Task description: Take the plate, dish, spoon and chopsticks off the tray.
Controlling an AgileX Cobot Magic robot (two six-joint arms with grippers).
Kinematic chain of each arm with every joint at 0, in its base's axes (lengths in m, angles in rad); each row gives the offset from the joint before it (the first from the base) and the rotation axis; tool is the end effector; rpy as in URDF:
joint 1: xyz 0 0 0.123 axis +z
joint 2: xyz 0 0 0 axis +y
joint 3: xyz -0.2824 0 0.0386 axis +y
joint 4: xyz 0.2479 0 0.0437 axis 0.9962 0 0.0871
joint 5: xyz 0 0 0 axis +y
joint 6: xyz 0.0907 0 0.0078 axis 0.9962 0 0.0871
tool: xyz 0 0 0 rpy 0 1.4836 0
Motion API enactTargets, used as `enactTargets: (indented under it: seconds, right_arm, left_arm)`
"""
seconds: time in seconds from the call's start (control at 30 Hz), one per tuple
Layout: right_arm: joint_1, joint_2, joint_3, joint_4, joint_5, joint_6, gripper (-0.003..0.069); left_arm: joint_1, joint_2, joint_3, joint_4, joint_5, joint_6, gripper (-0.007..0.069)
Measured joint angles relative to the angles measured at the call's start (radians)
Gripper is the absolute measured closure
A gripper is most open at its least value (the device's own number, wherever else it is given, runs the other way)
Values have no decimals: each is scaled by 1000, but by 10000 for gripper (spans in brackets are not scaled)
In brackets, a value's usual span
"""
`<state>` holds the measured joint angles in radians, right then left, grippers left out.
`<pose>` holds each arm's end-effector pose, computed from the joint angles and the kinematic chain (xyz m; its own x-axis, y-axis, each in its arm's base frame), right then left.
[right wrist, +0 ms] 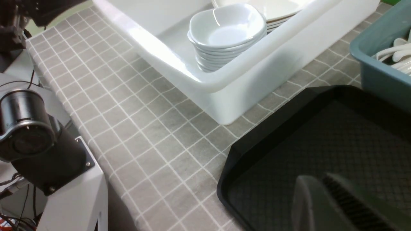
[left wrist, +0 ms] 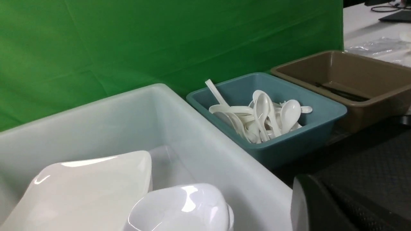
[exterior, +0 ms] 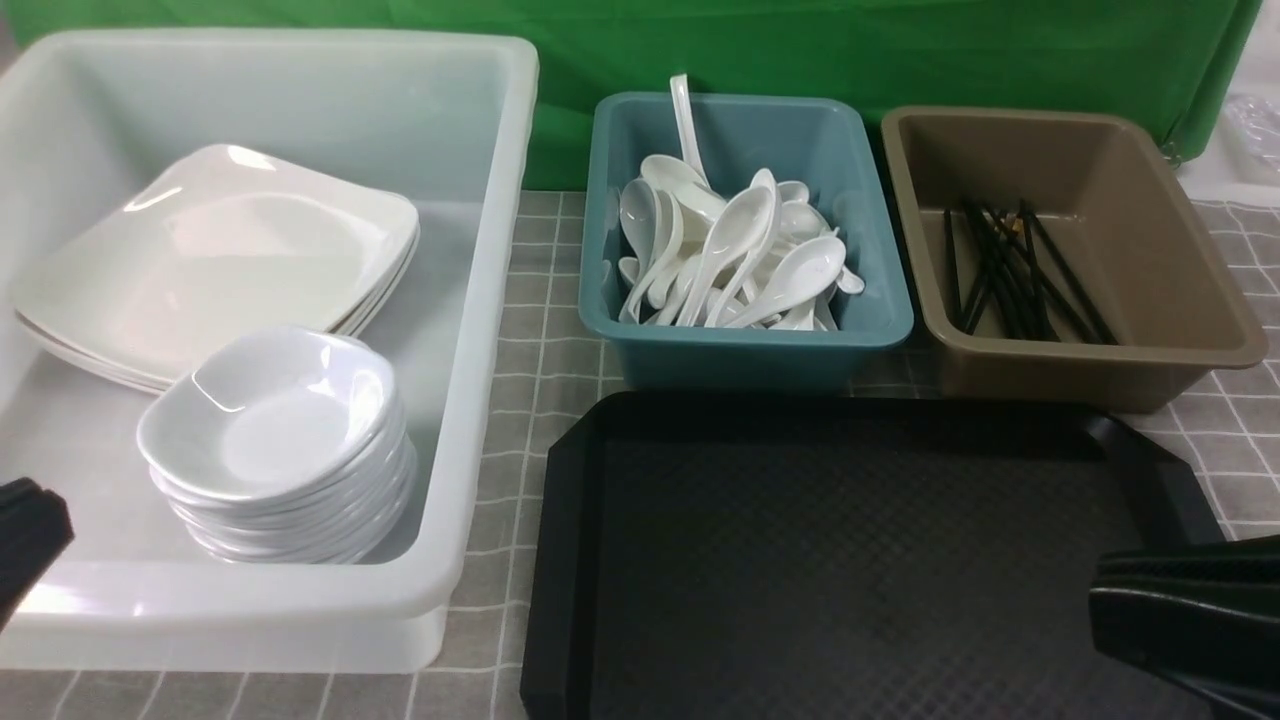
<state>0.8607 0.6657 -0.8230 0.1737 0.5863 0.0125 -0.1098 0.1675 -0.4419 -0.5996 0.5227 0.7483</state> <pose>0.0751 0.1007 0.3799 -0.3393 -0.1550 -0.9278 -0.7700 0.6124 0.1793 0.0387 -0.0301 0.3101 0.0015 0.2044 -0.9789 0.3928 0.9001 0.1886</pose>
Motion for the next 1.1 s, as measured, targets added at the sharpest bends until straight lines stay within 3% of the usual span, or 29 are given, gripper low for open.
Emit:
enactTargets:
  seconds: [0.73,0.83,0.93,1.1]
  right_arm:
    - [-23,0,0,-7,0,-2,542]
    - [-121,-14,21,-15,-11,-34,583]
    - [-302,-80,139,4,-52,-134,634]
    - [-620,-325,480,40,-147,-296,641]
  left_arm:
    - [0,0,0,117,0,0,620]
    - [0,0,0,119,0,0,620]
    - [0,0,0,120,0,0,620]
    - [0,0,0,120,0,0,620]
